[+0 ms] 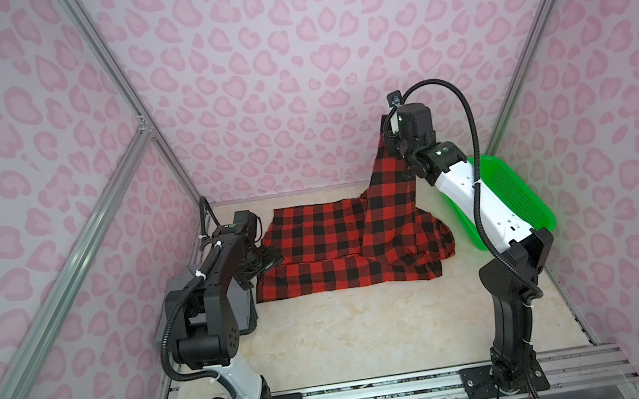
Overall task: Fold and stack the long sleeve shirts
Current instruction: 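Lift the sleeve cuff high with the right gripper toward the far edge, then lower the sleeve onto the shirt body with the right gripper and release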
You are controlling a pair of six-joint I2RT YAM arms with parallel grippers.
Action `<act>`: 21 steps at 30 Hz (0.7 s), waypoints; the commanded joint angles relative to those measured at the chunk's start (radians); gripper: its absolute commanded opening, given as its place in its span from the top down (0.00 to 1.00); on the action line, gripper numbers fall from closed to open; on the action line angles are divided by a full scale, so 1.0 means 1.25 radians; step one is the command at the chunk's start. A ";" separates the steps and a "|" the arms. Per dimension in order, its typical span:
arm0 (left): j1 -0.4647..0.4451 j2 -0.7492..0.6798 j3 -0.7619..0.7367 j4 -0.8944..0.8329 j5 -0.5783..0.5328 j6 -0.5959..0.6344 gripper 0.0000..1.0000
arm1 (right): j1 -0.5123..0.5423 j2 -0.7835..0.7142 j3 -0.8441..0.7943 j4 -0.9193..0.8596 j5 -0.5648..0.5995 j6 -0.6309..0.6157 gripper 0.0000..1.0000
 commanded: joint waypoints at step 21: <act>0.000 -0.241 -0.145 0.066 -0.095 0.052 0.02 | 0.067 -0.037 -0.142 -0.131 0.190 0.164 1.00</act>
